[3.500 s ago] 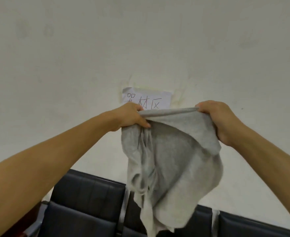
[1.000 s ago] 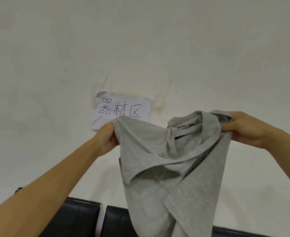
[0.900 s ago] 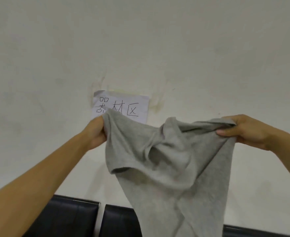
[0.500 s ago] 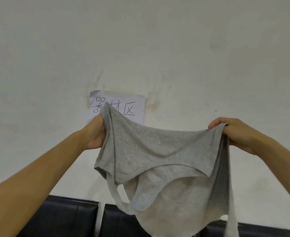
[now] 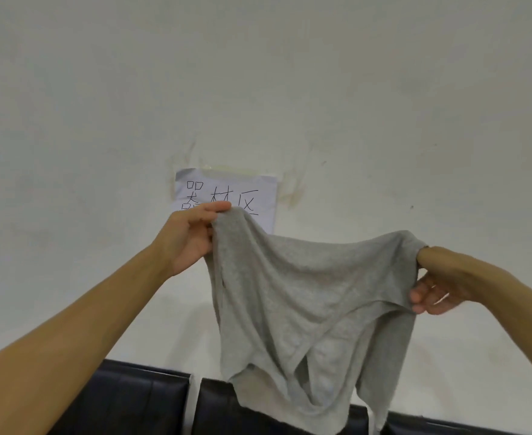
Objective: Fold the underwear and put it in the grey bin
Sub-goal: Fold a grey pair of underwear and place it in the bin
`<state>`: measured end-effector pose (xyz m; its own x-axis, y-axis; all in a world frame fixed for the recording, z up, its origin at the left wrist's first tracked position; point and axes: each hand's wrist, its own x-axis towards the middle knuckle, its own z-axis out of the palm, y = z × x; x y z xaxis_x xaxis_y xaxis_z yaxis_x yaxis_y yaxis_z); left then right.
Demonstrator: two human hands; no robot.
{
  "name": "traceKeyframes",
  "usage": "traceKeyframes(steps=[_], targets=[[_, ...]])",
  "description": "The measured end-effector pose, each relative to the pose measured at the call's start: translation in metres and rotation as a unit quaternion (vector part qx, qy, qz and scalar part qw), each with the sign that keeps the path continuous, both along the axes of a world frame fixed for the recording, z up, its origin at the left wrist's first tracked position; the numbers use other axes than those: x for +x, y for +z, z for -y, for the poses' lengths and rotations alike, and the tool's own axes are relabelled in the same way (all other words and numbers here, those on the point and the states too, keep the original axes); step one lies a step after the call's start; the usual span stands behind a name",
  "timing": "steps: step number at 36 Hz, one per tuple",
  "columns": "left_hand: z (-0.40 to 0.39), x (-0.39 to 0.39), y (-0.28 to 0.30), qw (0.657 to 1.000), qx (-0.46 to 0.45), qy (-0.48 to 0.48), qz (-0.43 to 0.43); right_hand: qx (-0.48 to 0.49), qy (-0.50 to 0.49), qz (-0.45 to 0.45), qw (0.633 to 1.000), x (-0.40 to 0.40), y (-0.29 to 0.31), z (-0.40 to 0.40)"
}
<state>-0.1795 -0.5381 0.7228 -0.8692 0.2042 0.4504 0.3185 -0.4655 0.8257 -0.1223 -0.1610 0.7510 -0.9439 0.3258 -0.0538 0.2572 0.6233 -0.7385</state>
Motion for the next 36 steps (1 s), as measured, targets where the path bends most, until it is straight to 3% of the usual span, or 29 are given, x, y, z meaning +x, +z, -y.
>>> traceKeyframes(steps=[6,11,15,21,24,30,36], targets=[[0.002,-0.007,-0.002,0.998,0.018,0.055,0.000,-0.098,0.034,-0.037,0.994,-0.014,-0.006,-0.003],[0.008,-0.010,-0.004,0.995,-0.044,0.089,-0.005,-0.055,0.020,-0.069,0.996,-0.022,-0.007,0.000],[0.008,-0.011,-0.006,0.989,-0.075,0.128,0.009,-0.120,0.027,-0.084,0.989,-0.026,-0.009,0.001],[0.018,-0.024,-0.011,0.953,-0.154,0.236,0.110,-0.113,0.016,-0.081,0.990,-0.028,-0.009,0.002],[0.025,-0.030,-0.015,0.953,-0.157,0.207,0.158,-0.083,0.018,-0.081,0.993,-0.026,-0.009,0.008],[0.024,-0.020,-0.016,0.948,-0.208,0.077,0.230,-0.120,-0.017,-0.133,0.984,-0.031,-0.010,0.008],[0.026,-0.017,-0.017,0.931,-0.255,0.099,0.240,-0.198,-0.018,-0.173,0.965,-0.037,-0.005,0.004]])
